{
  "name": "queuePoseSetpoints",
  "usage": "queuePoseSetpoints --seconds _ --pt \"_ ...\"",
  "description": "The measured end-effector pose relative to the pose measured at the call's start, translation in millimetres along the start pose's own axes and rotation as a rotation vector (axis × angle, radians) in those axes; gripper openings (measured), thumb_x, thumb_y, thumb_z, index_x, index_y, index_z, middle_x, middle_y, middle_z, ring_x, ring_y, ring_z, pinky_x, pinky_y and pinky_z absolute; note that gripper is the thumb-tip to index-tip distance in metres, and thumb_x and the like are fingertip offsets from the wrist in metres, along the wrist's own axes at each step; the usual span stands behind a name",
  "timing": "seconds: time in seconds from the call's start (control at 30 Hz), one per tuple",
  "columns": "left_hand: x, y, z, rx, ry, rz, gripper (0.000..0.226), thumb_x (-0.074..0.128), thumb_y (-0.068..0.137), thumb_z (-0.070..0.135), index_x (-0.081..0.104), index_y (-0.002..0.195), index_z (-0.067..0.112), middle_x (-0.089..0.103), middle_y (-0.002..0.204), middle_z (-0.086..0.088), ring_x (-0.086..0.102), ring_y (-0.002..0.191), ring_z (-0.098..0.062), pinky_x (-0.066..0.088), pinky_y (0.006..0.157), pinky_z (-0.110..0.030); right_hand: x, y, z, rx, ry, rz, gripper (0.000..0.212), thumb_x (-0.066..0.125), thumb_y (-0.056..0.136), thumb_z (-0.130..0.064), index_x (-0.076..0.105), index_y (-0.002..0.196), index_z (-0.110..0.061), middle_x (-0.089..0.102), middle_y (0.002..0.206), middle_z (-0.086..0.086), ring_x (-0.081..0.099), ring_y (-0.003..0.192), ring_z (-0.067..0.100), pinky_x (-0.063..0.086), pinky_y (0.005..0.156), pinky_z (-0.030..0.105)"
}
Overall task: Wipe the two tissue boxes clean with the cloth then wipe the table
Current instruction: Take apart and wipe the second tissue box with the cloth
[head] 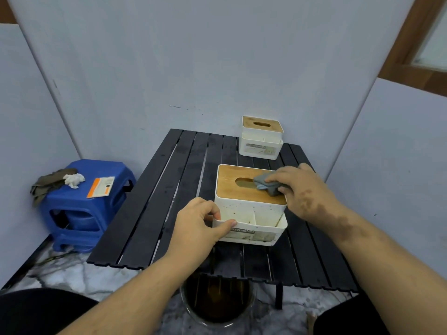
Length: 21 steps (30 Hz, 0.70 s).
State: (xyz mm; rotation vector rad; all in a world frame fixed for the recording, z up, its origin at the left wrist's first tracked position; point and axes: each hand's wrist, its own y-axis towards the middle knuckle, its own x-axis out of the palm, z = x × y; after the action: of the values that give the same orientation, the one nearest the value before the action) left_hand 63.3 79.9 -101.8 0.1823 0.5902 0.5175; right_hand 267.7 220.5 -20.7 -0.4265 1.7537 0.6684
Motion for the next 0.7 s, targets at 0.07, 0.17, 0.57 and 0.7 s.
queuePoseSetpoints --seconds 0.07,0.17,0.57,0.7 --pt "1 -1 1 -0.006 0.014 -0.004 0.033 0.089 0.072 0.038 0.058 0.069 0.025 0.059 0.089 0.010 0.061 0.088 -0.011 0.052 0.065 -0.017 2 -23 -5 -0.011 -0.003 0.033 0.041 0.055 0.096 -0.010 0.066 0.122 -0.040 0.060 0.130 -0.020 0.038 0.093 0.014 0.044 0.089 0.040" --pt "1 -2 1 0.002 0.017 -0.008 0.033 0.088 0.074 0.037 0.057 0.071 0.025 0.060 0.096 0.013 0.063 0.092 -0.012 0.055 0.069 -0.021 5 -43 -9 -0.063 0.024 0.048 0.041 0.060 0.093 -0.009 0.067 0.122 -0.037 0.061 0.126 -0.022 0.040 0.090 0.014 0.045 0.087 0.037" --pt "8 -9 1 0.003 -0.074 -0.010 0.036 0.084 0.076 0.038 0.051 0.072 0.024 0.068 0.082 0.003 0.064 0.078 -0.019 0.055 0.068 -0.041 21 -12 -73 -0.094 0.074 0.061 0.040 0.058 0.094 -0.010 0.066 0.120 -0.040 0.064 0.119 -0.020 0.041 0.099 0.015 0.040 0.083 0.028" --pt "7 -10 3 0.006 -0.092 0.010 0.035 0.086 0.076 0.033 0.054 0.072 0.021 0.061 0.074 0.000 0.058 0.072 -0.021 0.046 0.064 -0.028 33 2 -90 -0.099 0.078 0.048 0.044 0.069 0.087 -0.015 0.064 0.124 -0.039 0.063 0.120 -0.018 0.038 0.098 0.014 0.043 0.088 0.031"
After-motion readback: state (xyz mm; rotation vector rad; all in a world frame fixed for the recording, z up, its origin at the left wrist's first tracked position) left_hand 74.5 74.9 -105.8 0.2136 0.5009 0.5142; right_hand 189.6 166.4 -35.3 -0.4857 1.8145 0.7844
